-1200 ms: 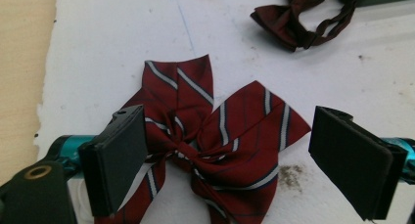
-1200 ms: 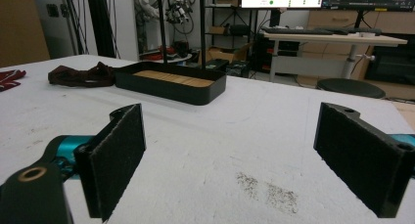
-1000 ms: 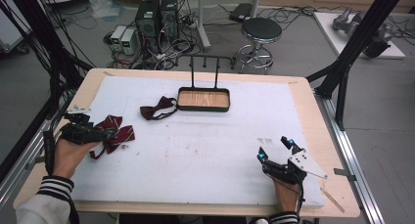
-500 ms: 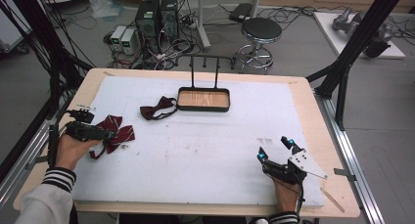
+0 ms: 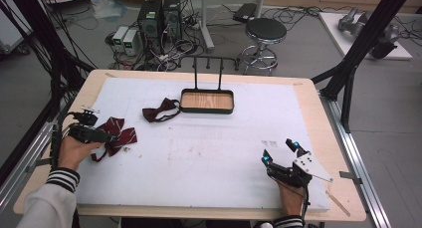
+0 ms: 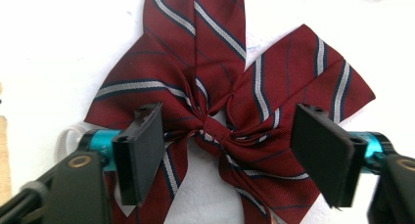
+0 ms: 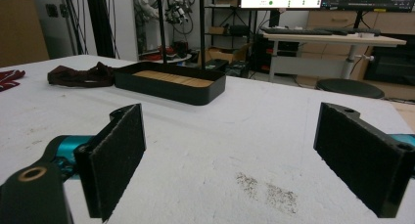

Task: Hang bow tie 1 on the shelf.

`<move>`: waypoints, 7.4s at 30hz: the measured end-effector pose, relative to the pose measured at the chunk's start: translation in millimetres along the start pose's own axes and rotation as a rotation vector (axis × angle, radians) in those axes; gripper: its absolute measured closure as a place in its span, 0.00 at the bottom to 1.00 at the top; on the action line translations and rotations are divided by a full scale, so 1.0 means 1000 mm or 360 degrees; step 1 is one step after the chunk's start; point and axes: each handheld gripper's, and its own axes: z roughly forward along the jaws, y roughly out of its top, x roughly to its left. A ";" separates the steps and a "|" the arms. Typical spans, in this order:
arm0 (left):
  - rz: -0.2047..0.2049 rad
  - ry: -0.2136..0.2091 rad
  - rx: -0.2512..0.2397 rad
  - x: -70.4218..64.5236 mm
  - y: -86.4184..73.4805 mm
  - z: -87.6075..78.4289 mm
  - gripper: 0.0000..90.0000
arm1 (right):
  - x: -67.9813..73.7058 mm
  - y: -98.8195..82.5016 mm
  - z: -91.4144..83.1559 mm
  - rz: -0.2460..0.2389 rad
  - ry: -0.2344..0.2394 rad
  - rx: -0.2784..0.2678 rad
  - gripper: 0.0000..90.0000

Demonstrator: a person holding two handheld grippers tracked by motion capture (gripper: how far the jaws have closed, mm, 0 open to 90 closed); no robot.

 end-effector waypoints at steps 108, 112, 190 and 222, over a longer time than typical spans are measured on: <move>0.0346 -0.0179 -0.1003 -0.090 0.060 -0.066 0.77 | 0.001 0.000 0.001 0.0003 0.0001 0.0014 0.12; 0.0368 -0.0209 -0.1002 -0.095 0.067 -0.064 0.77 | 0.001 0.000 0.000 -0.0002 0.0002 0.0016 0.12; 0.0432 -0.0488 -0.1183 -0.169 0.207 -0.010 0.78 | 0.000 0.000 0.000 0.0019 -0.0025 0.0001 0.12; 0.0178 -0.0271 -0.1161 -0.135 0.213 0.002 0.78 | 0.000 0.000 0.000 0.0024 -0.0029 0.0000 0.12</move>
